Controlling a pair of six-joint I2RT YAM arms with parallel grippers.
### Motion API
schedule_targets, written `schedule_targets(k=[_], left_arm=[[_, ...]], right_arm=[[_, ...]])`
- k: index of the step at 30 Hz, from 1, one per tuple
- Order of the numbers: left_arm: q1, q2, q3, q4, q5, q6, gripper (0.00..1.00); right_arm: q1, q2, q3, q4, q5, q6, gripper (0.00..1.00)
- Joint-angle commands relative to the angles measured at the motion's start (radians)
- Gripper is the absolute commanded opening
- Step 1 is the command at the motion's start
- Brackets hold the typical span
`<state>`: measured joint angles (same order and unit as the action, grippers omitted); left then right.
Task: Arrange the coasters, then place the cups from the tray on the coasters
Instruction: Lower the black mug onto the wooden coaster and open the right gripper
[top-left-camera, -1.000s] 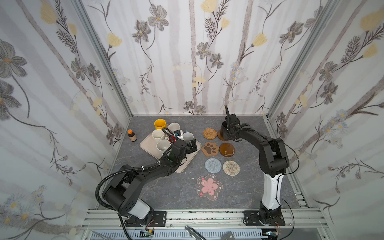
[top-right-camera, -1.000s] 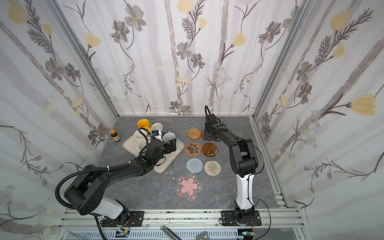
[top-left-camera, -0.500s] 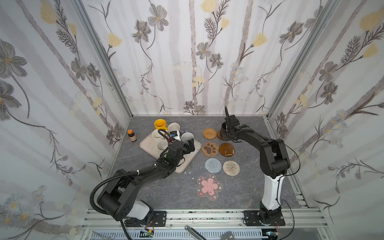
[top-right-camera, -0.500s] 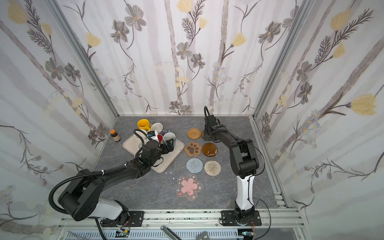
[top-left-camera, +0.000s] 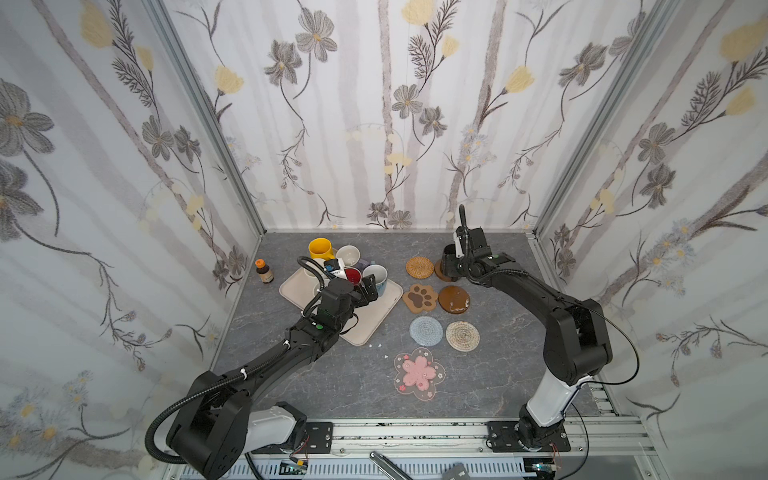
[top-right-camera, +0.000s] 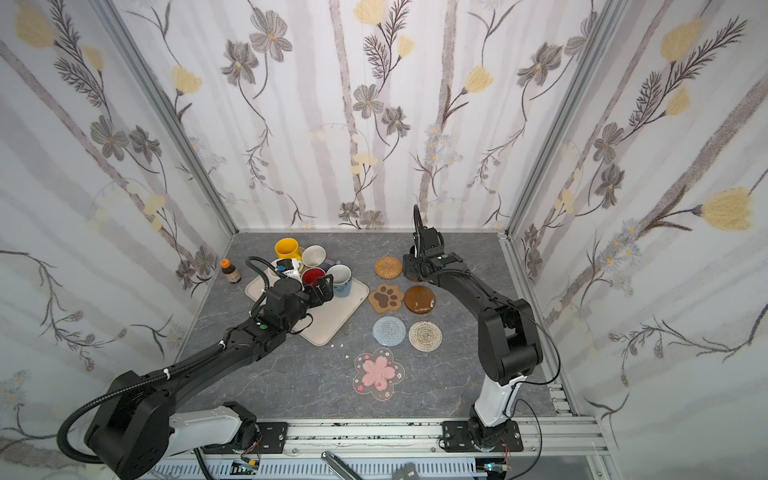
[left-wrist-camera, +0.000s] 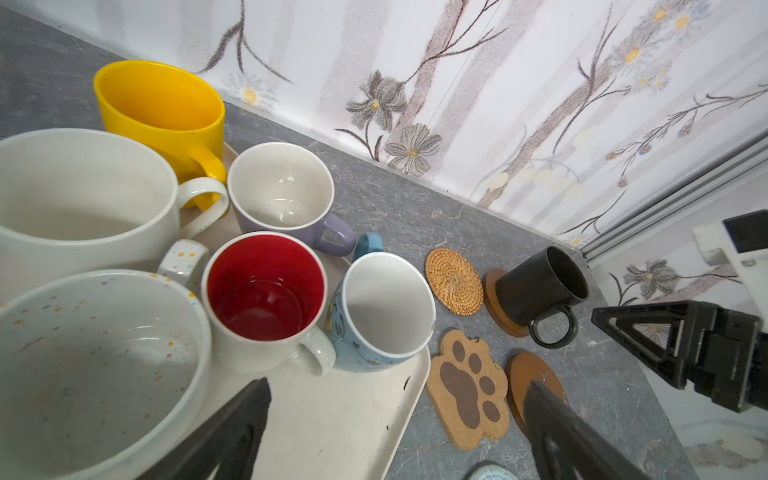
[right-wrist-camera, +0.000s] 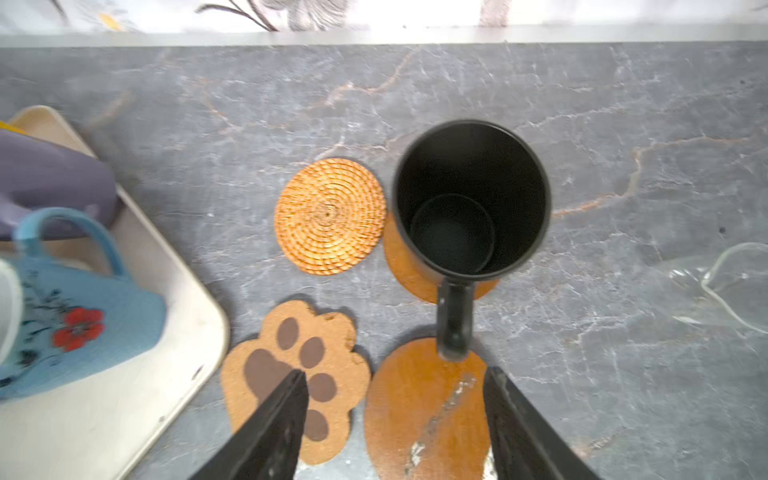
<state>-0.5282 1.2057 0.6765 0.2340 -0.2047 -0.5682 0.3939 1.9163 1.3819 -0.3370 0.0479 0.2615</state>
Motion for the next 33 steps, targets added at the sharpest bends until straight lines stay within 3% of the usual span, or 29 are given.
schedule_targets(k=[1,8,16,26,33], left_arm=[[0.012,-0.051,-0.011,-0.096,0.028,-0.018,0.97],[0.027,-0.131,0.008,-0.221,0.041,-0.012,0.97],[0.037,-0.174,0.032,-0.322,0.028,0.002,0.97],[0.041,-0.160,0.035,-0.340,0.019,0.019,0.98],[0.045,-0.140,0.043,-0.341,0.013,0.034,0.98]], right_arm=[[0.031,0.001,0.011,0.074,-0.071,0.014,0.69],[0.163,0.159,0.228,0.011,-0.056,-0.001,0.84],[0.229,0.357,0.522,-0.064,-0.048,0.027,0.94],[0.240,0.567,0.764,-0.095,-0.086,0.055,0.88],[0.240,0.626,0.827,-0.078,-0.094,0.065,0.85]])
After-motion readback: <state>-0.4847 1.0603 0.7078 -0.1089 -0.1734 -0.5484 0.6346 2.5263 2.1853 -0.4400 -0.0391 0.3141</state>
